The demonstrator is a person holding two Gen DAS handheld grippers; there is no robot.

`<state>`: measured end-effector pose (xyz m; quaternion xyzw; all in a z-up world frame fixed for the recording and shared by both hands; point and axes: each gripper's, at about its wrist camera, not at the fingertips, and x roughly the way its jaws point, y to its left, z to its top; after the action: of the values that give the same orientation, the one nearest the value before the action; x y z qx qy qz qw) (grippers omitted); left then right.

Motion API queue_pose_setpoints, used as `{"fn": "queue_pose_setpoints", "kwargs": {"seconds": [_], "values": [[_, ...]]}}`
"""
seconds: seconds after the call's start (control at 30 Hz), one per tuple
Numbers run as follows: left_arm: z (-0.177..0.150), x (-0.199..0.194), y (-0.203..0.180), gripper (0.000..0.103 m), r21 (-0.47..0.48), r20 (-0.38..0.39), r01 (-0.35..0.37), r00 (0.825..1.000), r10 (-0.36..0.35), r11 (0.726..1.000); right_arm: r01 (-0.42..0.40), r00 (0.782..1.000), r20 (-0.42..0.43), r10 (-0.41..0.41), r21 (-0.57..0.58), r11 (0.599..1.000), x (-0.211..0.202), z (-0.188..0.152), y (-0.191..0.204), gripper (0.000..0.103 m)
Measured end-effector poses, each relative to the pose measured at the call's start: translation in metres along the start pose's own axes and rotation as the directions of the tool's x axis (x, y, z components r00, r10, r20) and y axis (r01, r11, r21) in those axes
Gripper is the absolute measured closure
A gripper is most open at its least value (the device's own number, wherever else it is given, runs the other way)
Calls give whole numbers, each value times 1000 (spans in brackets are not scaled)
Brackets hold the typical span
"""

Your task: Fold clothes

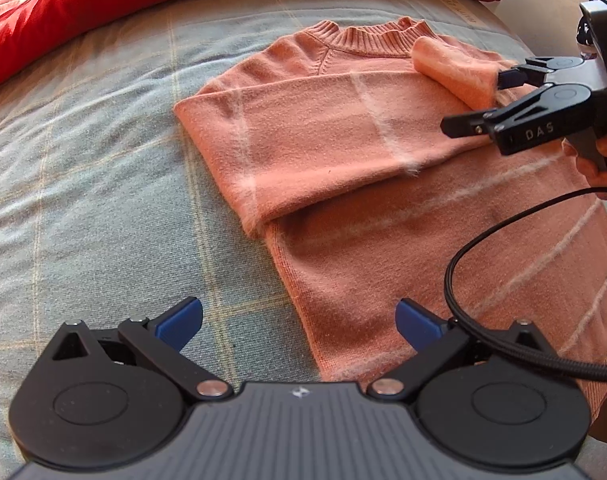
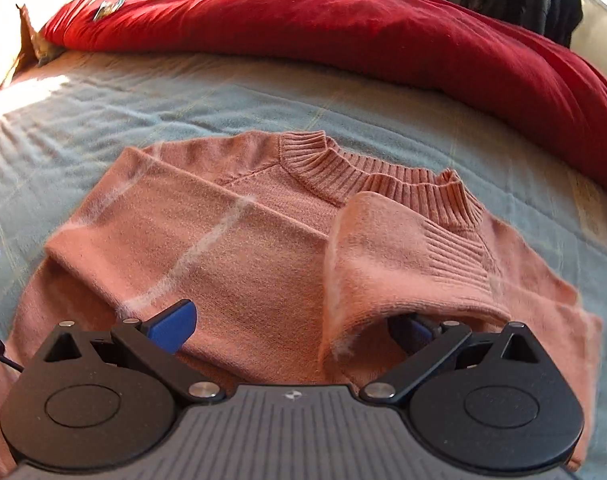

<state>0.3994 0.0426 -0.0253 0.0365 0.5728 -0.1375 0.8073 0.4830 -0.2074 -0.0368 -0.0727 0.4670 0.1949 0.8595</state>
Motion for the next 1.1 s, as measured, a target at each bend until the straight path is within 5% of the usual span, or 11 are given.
{"fn": "queue_pose_setpoints", "kwargs": {"seconds": [0.1,0.27,0.53,0.67,0.83,1.1], "values": [[-3,3,2,1,-12,-6,2,1000,-2,1000,-64,995,80,51,168,984,-11,5,-19,0],[-10,7,2,1,-25,-19,13,1000,-14,1000,-171,978,159,138,213,962,-16,12,-12,0],[-14,11,2,1,-32,-19,17,1000,-18,999,-157,987,56,153,66,985,16,4,36,0],[-17,14,2,1,-45,-22,17,1000,-18,999,-174,982,84,170,49,983,10,1,38,0],[-17,17,-6,1,-40,-43,14,999,-16,999,-12,997,68,27,-207,978,15,11,71,0],[-16,14,-11,1,-49,-42,7,999,-10,999,-151,986,44,161,-165,975,12,4,66,0]]}}
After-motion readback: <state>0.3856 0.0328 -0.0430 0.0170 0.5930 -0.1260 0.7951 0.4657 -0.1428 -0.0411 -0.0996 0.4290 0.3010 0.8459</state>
